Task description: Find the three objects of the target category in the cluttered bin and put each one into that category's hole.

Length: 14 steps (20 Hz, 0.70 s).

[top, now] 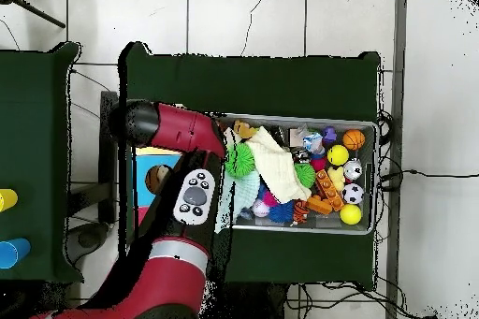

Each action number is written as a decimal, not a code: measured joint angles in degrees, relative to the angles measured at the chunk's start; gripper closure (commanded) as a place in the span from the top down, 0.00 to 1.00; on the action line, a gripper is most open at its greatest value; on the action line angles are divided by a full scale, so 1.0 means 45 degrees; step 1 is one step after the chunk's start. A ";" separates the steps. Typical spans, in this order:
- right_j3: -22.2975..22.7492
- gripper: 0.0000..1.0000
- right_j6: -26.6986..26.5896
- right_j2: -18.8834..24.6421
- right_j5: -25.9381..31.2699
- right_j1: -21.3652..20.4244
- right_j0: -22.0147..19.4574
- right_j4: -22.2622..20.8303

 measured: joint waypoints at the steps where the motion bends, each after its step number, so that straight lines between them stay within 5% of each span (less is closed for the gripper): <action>1: -0.0004 0.00 0.0000 0.0039 0.0040 -0.0014 -0.0014 -0.0013; 14: 0.0085 0.00 0.0000 0.0219 0.0234 -0.0157 -0.0166 -0.0118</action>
